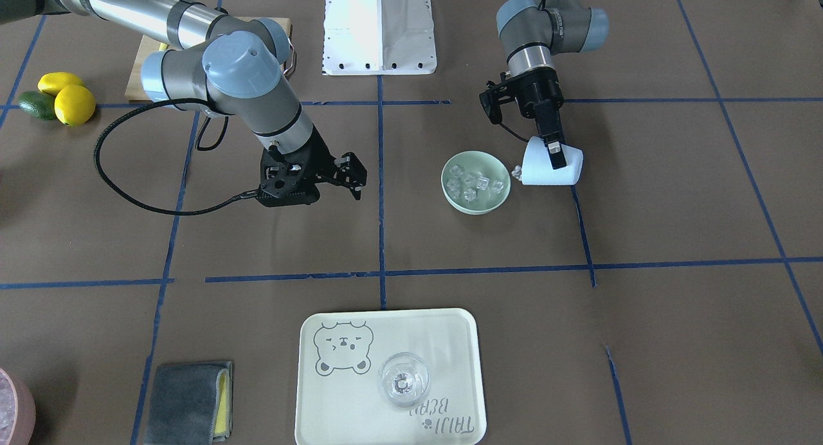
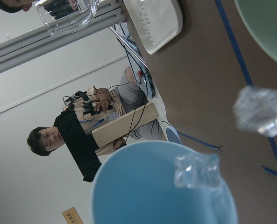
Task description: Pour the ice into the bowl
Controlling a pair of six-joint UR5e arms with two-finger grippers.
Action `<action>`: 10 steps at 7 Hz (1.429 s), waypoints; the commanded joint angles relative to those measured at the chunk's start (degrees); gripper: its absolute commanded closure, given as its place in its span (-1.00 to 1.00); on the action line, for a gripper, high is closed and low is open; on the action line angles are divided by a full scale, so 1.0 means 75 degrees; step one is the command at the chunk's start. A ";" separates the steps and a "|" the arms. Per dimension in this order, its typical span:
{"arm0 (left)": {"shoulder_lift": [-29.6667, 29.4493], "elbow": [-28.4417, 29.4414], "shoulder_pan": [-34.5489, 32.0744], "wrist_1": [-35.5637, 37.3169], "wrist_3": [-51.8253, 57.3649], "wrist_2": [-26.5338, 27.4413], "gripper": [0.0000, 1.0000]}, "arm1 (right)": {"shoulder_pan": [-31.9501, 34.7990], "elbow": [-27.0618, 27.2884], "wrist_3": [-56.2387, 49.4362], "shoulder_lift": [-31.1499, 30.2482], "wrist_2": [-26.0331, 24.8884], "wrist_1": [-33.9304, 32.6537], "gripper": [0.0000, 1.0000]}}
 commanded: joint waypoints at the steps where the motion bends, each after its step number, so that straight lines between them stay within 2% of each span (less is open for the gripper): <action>1: 0.0000 -0.0007 0.0000 0.0000 0.0331 0.0069 1.00 | 0.0000 0.0002 0.0006 0.0002 0.0000 -0.0001 -1.00; 3: -0.0012 -0.0077 0.0000 -0.0035 0.0333 0.0105 1.00 | 0.0000 0.0002 0.0006 0.0013 0.0000 0.0010 -1.00; 5: -0.0012 -0.0462 0.0000 -0.0280 0.0240 0.0047 1.00 | -0.0012 0.0002 0.0006 0.0049 -0.0012 -0.0001 -1.00; 6: 0.0000 -0.0534 -0.0012 -0.0838 0.0240 -0.0023 1.00 | -0.0024 0.0002 0.0018 0.0060 -0.0012 -0.0001 -1.00; 7: 0.0046 -0.0500 -0.0012 -0.1377 0.0066 -0.0488 1.00 | -0.0024 0.0002 0.0018 0.0072 -0.0012 -0.0001 -1.00; 10: 0.0501 -0.0523 -0.0070 -0.1488 -0.2131 -0.1463 1.00 | -0.0024 0.0002 0.0030 0.0130 -0.0012 -0.0013 -1.00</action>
